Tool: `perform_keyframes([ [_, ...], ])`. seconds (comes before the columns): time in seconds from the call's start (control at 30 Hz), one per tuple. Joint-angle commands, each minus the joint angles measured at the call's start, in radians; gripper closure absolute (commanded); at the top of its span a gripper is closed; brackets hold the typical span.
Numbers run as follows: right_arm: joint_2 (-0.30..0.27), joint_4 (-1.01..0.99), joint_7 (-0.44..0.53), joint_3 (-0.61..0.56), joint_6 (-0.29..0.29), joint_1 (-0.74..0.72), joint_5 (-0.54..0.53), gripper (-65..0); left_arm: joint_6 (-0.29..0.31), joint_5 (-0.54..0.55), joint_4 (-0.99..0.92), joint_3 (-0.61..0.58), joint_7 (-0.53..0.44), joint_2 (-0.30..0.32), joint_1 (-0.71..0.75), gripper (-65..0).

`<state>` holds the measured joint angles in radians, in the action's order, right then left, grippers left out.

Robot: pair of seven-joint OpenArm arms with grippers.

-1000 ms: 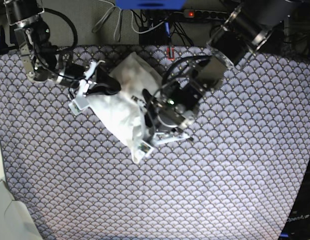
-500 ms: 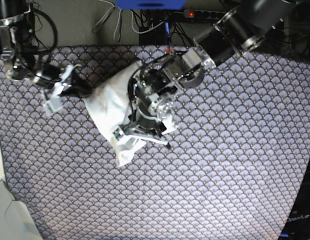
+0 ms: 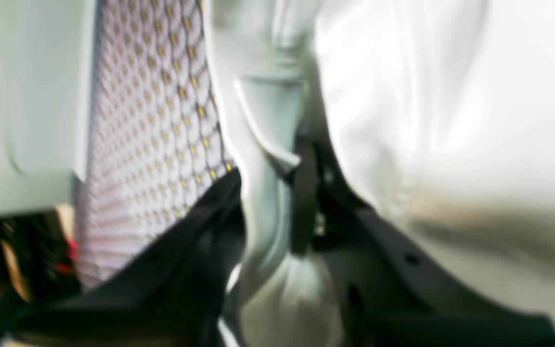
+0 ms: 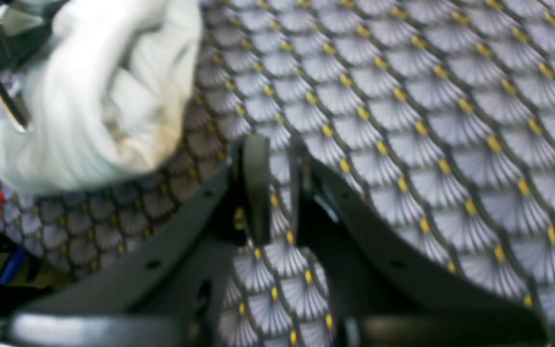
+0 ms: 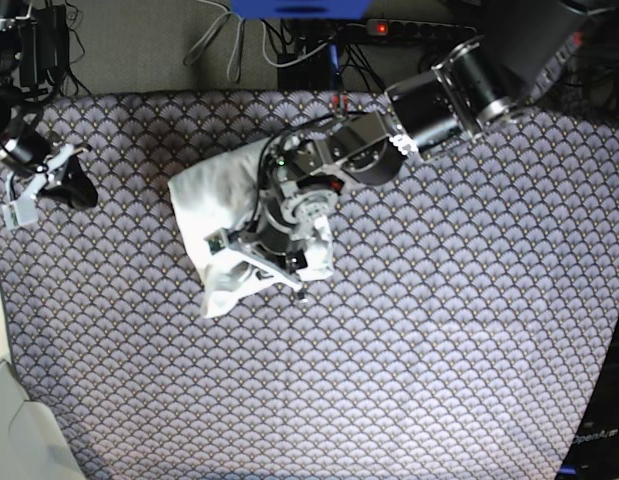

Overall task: Fold the T-shirt properly
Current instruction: 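Fold the shirt bundle over with the left gripper and press it flat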

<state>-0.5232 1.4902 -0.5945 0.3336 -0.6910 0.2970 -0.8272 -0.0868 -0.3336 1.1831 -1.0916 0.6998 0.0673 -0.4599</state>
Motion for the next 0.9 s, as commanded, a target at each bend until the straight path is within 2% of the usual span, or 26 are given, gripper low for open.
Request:
perform_keyframes([
  [0.0, -0.019, 0.013, 0.023, 0.014, -0.007, -0.002, -0.019, -6.4, -0.009, -0.011, 0.004, -0.019, -0.042, -0.013, -0.03, -0.3],
  [0.17, -0.019, 0.013, 0.023, 0.023, -0.007, 0.018, -0.019, -6.4, -0.011, -0.017, -0.021, -0.104, -0.107, -0.019, -0.063, -0.3],
  [0.37, -0.018, 0.013, 0.023, 0.023, -0.007, 0.02, -0.019, -6.5, -0.011, -0.21, -0.114, -0.166, -0.119, -0.06, -0.046, -0.3],
  [0.43, -0.018, 0.013, 0.023, 0.023, -0.007, 0.02, -0.019, -6.5, -0.011, -0.246, -0.16, -0.183, -0.119, -0.068, -0.04, -0.3],
  [0.5, -0.018, 0.013, 0.023, 0.023, -0.007, 0.018, -0.019, -6.5, -0.011, -0.25, -0.193, -0.183, -0.119, -0.085, -0.036, -0.3],
  [0.87, -0.015, 0.013, 0.023, 0.022, -0.007, 0.014, -0.019, -6.5, -0.012, -0.253, -0.22, -0.178, -0.119, -0.09, 0.011, -0.2],
])
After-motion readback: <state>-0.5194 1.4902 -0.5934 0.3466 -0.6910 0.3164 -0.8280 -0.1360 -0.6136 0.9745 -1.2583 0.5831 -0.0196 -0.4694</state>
